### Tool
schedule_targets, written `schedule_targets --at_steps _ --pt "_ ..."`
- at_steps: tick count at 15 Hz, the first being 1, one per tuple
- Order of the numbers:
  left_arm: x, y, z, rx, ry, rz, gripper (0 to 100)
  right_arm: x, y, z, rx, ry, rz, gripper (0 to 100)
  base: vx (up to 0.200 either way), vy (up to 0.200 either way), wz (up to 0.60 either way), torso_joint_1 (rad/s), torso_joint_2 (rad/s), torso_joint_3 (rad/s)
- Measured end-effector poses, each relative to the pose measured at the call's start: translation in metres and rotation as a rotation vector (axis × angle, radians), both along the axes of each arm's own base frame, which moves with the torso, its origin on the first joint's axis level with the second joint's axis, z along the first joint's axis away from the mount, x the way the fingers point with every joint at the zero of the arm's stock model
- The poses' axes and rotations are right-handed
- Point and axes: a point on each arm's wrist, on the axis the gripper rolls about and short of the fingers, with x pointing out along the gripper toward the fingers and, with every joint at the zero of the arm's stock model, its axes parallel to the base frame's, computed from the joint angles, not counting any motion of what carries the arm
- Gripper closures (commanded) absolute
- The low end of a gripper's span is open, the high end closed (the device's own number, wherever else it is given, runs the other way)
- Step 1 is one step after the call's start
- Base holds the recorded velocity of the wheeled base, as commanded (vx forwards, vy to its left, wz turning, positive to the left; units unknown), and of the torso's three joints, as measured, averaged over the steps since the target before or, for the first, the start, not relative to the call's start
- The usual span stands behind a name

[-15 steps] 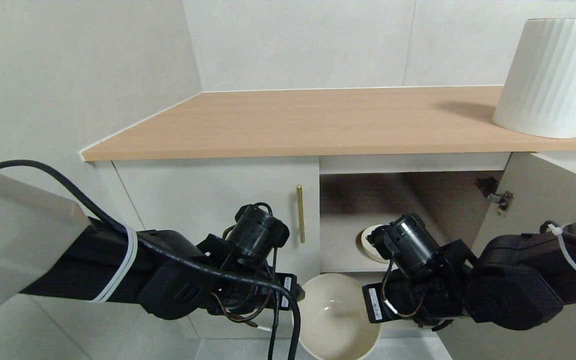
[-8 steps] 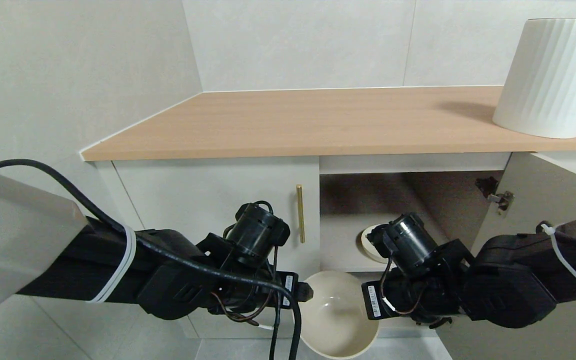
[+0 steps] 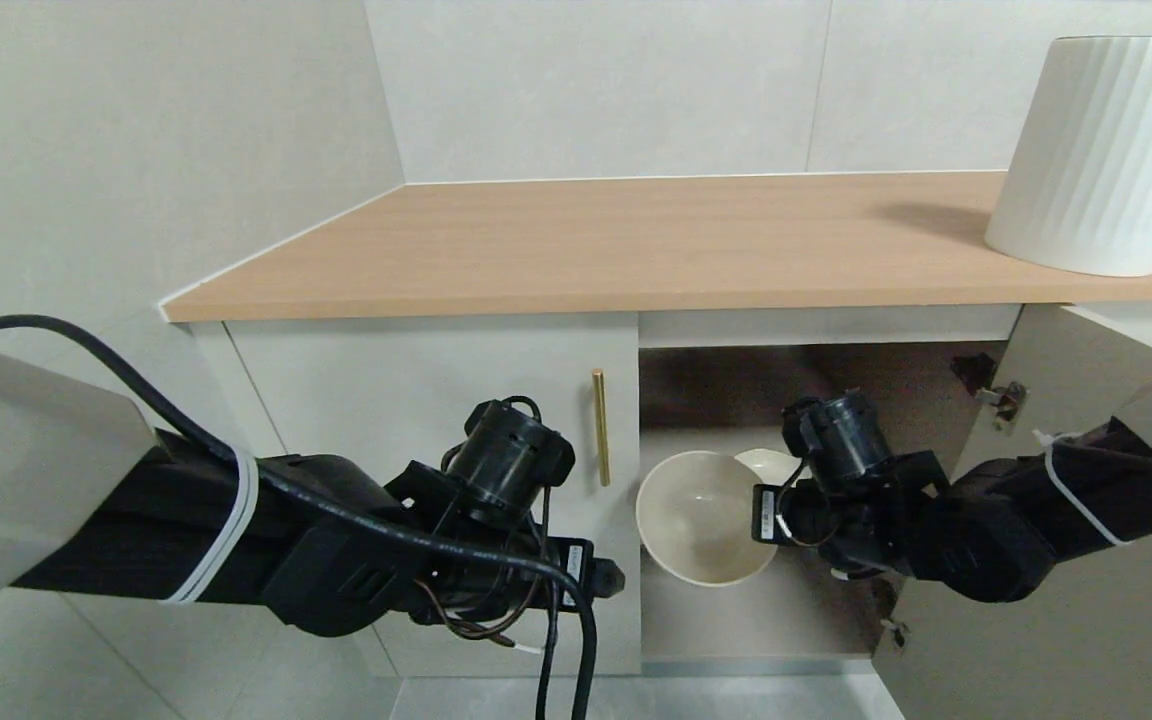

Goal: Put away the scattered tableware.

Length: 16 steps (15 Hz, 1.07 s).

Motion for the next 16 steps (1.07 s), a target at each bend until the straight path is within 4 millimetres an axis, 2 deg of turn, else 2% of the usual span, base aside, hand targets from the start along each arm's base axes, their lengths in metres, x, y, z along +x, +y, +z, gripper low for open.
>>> schedule_targets --at_steps 7,16 --pt "0.000 0.000 0.000 0.001 0.001 -0.001 0 0.052 -0.031 -0.018 0.011 -0.086 -0.222 100 0.000 0.000 0.00 0.000 0.00 0.000" --pt "0.000 0.000 0.000 0.001 0.002 -0.001 0 0.098 -0.066 -0.047 0.033 -0.074 -0.373 100 0.000 0.000 0.00 0.000 0.00 0.000"
